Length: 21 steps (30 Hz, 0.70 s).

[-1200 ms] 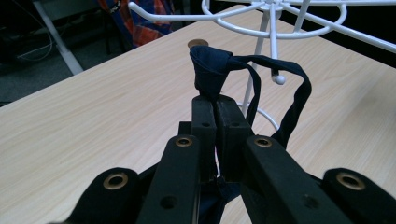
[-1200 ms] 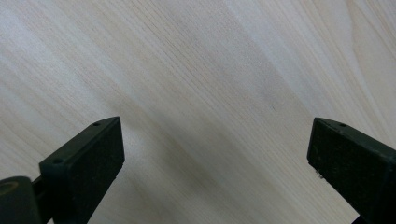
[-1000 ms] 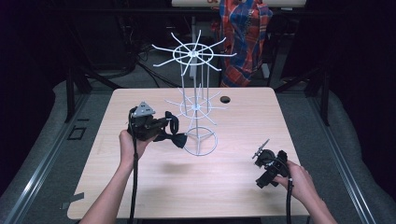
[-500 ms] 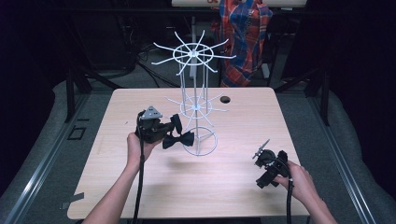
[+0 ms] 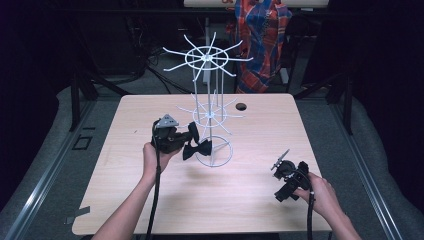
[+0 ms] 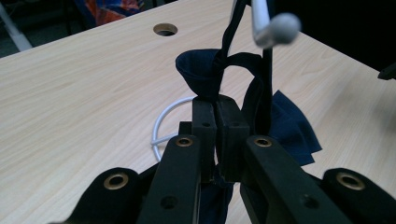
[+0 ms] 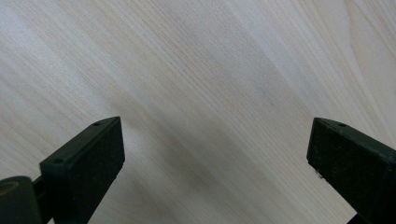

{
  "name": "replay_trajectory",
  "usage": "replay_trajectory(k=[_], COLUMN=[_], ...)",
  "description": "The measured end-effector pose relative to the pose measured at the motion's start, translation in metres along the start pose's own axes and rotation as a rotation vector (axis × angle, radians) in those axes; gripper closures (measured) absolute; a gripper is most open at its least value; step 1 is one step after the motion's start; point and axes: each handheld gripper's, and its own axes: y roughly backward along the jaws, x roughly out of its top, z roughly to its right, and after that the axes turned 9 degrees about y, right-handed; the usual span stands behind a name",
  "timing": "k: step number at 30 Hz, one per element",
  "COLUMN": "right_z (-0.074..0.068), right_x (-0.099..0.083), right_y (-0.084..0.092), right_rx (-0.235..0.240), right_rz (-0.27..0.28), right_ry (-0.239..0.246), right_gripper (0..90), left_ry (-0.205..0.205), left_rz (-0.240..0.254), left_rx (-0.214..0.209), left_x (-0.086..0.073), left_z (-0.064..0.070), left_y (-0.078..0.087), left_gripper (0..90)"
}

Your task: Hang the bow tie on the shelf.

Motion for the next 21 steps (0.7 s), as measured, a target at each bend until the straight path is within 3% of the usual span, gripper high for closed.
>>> replay_trajectory(k=[6,13,15,18,20,21], right_z=[-0.0009,-0.0005,-0.0005,-0.0006,-0.0016,-0.0016], right_x=[-0.0005,-0.001,-0.0013,-0.0019,-0.0023,-0.0023], right_y=[-0.0001,0.0003,0.0009,0.0005,0.0006,0.0006], right_rx=[-0.008,-0.005,-0.005,0.0,-0.008,-0.008], right_rz=[0.006,0.007,0.008,0.021,0.03,0.03], right_ry=[-0.009,-0.008,-0.007,-0.012,-0.028,-0.028], right_gripper=[3.9,3.8,3.8,3.8,3.8,3.8], left_ry=[-0.006,0.013,0.011,0.021,0.033,0.034], left_rz=[-0.007,0.002,-0.007,-0.011,-0.017,-0.018], left_rx=[-0.005,-0.002,-0.004,-0.004,0.005,0.009], left_x=[0.0002,-0.0001,0.0002,-0.0002,-0.0003,-0.0004], left_z=[0.0005,-0.0016,-0.0015,-0.0013,-0.0013,-0.0016], left_y=[-0.0021,0.0007,0.001,0.0001,0.0002,0.0006], left_gripper=[87.0,77.9,70.2,66.1,55.2,55.2])
